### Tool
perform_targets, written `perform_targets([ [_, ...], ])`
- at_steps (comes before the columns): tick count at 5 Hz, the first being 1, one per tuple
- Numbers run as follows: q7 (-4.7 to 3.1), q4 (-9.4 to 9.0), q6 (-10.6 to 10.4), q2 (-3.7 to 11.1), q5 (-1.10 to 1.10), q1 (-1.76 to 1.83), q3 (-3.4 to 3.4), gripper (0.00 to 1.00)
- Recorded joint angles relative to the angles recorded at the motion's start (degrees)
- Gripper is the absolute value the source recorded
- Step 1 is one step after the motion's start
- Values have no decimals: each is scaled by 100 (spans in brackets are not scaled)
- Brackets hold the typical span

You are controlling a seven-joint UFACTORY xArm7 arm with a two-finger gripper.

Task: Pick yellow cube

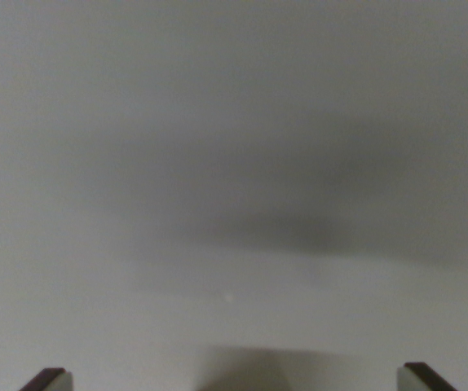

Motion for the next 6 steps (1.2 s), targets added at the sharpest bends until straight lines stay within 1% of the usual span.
perform_targets([
  [1, -24, -200, -213, 21, 22, 2, 5, 0],
  [2, -24, -200, -213, 21, 22, 2, 5, 0],
  [3, -45, -374, -399, 39, 42, 3, 10, 0],
  [4, -45, -374, -399, 39, 42, 3, 10, 0],
  [5, -65, -544, -580, 57, 61, 4, 15, 0],
  [6, -65, -544, -580, 57, 61, 4, 15, 0],
])
